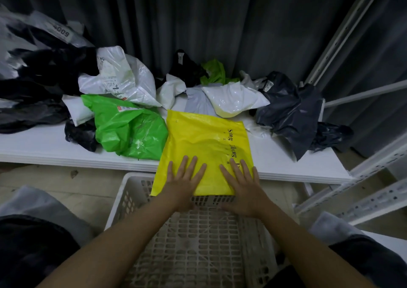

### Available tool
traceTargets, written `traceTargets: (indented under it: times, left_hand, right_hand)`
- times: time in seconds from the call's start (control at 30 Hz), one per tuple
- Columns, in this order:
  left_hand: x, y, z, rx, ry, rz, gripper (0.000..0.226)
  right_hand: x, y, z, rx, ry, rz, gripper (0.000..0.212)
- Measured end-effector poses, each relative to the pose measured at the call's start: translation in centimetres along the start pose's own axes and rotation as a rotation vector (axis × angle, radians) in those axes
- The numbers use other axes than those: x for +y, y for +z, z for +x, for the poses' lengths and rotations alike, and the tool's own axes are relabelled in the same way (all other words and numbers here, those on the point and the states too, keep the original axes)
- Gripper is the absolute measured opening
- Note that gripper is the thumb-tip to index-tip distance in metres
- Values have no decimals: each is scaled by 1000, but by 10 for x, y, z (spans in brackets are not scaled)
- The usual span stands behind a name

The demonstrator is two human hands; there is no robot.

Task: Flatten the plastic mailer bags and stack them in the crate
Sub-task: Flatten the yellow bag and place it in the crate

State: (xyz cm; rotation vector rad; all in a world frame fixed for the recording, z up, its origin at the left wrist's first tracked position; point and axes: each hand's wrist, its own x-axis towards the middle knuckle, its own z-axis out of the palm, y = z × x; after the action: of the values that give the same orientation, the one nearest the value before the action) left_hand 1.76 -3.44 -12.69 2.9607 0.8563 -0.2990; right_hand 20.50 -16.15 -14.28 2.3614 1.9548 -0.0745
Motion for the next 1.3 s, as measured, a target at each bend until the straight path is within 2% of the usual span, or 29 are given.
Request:
traceTargets:
  times: [0.07,0.1,0.17,0.2,0.27,0.37,0.5,0.63,0.73,0.83,0.9,1.0,1.07,1.1,1.13,1.17,1.2,1.23,1.3]
  left_hand:
    - [10,4,9,148,-28,75,97]
    - [11,5,10,139,-37,86,88]
    - [5,4,10,38,-18,90,81]
    - [1,1,9,17,-2,103,83]
    - [-7,-4,8,28,39,111,88]
    - [-13,-5,8,-9,70,79,94]
    - [-25,-6,10,-68,37,-86,96]
    - [-32,2,10,-49,7,-126,89]
    - [-36,3,10,-24,-1,-99,82]
    - [-39,-2,10,-33,28,-58,81]
    - [-38,-5,11,-35,26,-19,81]
    - [-33,-3,10,-69,13,34,79]
    - [-28,0,8,-134,-6,22,76]
    - [-28,0,8,-184,-15,-29,81]
    - [-27,-1,8,-243,-34,-115,96]
    - [-24,-4,10,-287,-63,-214,115]
    - [-21,-7,14,-292,-93,-303,124]
    - [-16,-11,19,-263,-116,-368,118]
    - [-4,-15,35,-127,-167,-420,91]
  right_hand:
    - [-3,3,9,-32,14,-125,116]
    - [-2,7,13,-23,25,-141,109]
    - [1,11,14,39,-18,-157,83]
    - [5,10,12,114,-64,-151,73]
    - [14,13,10,253,-143,-171,71]
    - [26,13,8,307,-237,-180,69]
    - [50,4,-5,436,-257,62,50]
    - [60,0,-19,446,-322,21,18]
    - [62,-1,-23,497,-284,15,21]
    - [68,-6,-26,521,-233,51,12]
    - [70,-6,-28,503,-182,114,13]
    - [68,3,-29,354,-129,232,17]
    - [62,1,-27,235,-56,267,33]
    - [58,-1,-22,221,-17,269,47]
    - [50,-6,-19,242,20,287,57]
    - [39,-11,-14,306,41,336,62]
    - [29,-16,-6,378,63,377,65]
    - [21,-17,2,421,86,395,68]
    - [8,-17,25,324,163,363,82]
